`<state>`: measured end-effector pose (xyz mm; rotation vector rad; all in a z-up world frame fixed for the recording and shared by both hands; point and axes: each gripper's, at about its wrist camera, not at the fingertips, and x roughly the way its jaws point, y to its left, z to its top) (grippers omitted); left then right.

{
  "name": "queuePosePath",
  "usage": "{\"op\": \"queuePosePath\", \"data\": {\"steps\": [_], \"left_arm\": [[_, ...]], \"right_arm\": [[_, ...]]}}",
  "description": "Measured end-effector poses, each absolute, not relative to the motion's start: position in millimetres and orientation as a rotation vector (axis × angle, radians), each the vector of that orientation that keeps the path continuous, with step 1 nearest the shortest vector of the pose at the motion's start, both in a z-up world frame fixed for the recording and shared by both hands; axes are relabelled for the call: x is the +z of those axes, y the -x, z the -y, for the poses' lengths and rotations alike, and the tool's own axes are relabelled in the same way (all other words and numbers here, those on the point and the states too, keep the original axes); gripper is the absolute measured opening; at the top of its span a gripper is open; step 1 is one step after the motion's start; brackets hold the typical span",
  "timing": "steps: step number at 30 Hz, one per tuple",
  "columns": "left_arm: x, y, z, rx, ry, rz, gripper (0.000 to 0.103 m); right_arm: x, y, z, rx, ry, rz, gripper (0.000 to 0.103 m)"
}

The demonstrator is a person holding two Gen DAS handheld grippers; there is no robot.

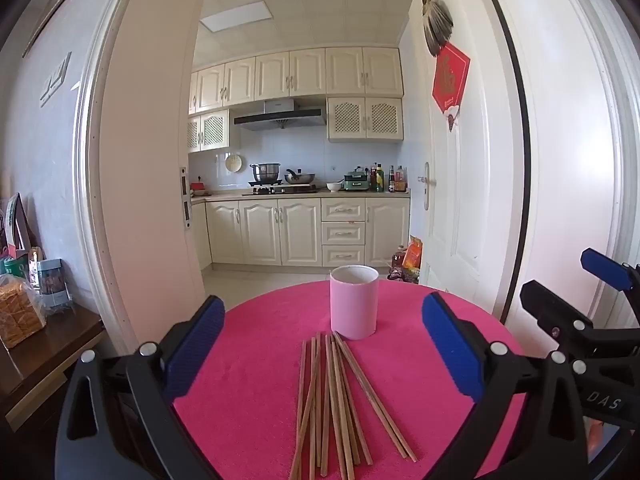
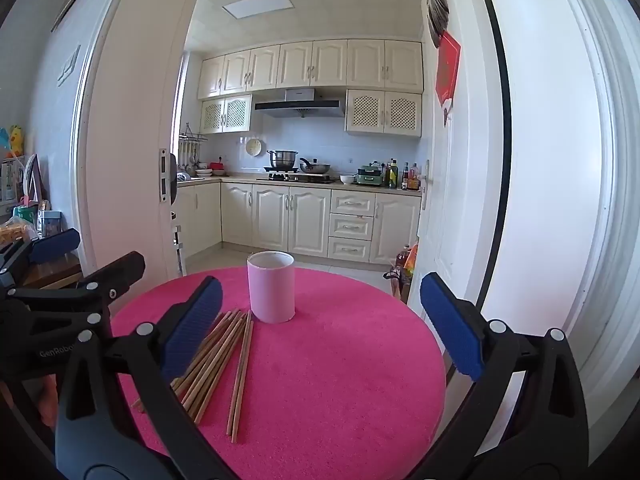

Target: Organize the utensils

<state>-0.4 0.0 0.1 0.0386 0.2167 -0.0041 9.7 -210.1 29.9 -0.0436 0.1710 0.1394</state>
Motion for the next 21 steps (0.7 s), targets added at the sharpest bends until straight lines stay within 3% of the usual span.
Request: {"op": "queuePosePath", "data": {"steps": [21], "left_arm": [[-3.4, -5.8, -5.1, -0.006, -0.03, -0.23, 0.097]], "right_arm": [[21.9, -18.4, 196.2, 0.146, 0.049, -0.19, 0.097]]}}
